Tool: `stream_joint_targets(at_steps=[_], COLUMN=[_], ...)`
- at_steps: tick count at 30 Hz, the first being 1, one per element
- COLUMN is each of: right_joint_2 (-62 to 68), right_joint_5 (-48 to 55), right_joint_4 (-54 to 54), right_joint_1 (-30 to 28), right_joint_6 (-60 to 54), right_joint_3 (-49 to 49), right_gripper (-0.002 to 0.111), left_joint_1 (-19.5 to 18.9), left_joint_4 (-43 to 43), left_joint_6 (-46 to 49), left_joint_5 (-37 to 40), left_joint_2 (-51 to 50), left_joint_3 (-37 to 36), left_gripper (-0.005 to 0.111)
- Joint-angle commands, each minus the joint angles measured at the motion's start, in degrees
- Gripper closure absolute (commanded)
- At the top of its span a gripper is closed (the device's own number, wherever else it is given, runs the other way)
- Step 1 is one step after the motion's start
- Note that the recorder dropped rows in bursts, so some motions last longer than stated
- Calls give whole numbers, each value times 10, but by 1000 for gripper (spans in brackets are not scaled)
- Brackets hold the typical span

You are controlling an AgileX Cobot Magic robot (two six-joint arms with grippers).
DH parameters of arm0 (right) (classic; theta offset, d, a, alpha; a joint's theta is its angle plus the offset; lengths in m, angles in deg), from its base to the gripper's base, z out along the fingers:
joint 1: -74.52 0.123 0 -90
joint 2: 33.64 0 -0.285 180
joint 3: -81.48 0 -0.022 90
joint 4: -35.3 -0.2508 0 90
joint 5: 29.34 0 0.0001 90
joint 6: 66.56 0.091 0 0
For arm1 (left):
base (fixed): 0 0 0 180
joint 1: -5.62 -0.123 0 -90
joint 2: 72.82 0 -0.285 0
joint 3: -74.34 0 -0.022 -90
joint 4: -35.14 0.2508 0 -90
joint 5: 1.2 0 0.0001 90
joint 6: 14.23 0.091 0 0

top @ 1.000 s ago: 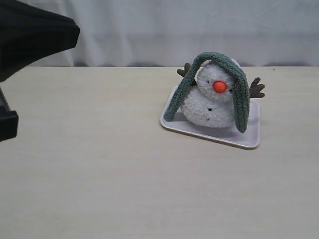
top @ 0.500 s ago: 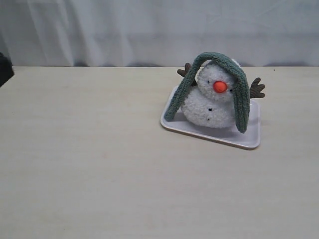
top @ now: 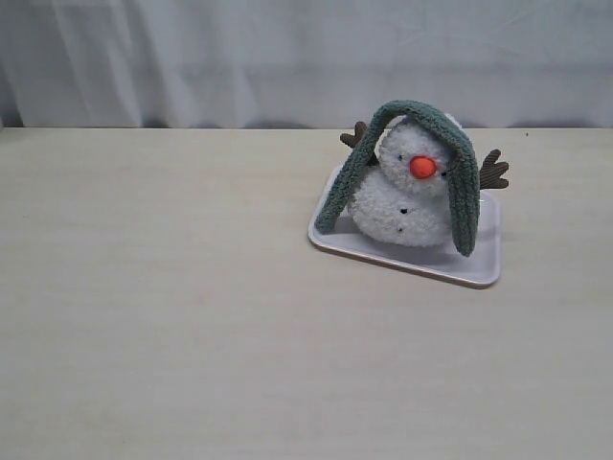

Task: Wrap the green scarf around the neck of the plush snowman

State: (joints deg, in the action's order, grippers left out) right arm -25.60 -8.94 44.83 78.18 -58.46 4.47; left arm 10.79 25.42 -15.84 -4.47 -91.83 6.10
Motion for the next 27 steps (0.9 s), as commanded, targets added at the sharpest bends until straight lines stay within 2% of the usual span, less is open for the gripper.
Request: stream_joint_targets(at_steps=[1, 8, 11, 16, 23, 27], right_joint_2=[-2, -2, -2, -2, -2, -2], right_joint_5=[-4, -4, -4, -4, -4, -4], right_joint_4=[-1, -1, -1, -1, -1, -1], right_joint_1=[-3, -3, -3, -3, -3, -3], right_joint_6=[1, 1, 1, 1, 1, 1], right_joint_3=[-2, -2, -2, -2, -2, -2], right_gripper=[104, 104, 104, 104, 104, 104], left_joint_1=[-36, -38, -38, -38, -38, -38], left_joint_4=[-4, 24, 78, 76, 75, 76], left_joint_6=[-9, 2, 10, 73, 74, 74], left_joint_5=[13, 9, 21, 33, 148, 173], left_joint_2=[47, 98, 100, 100, 100, 112], left_joint_3=[-32, -90, -90, -90, -90, -90], left_gripper=[107, 107, 107, 107, 107, 107])
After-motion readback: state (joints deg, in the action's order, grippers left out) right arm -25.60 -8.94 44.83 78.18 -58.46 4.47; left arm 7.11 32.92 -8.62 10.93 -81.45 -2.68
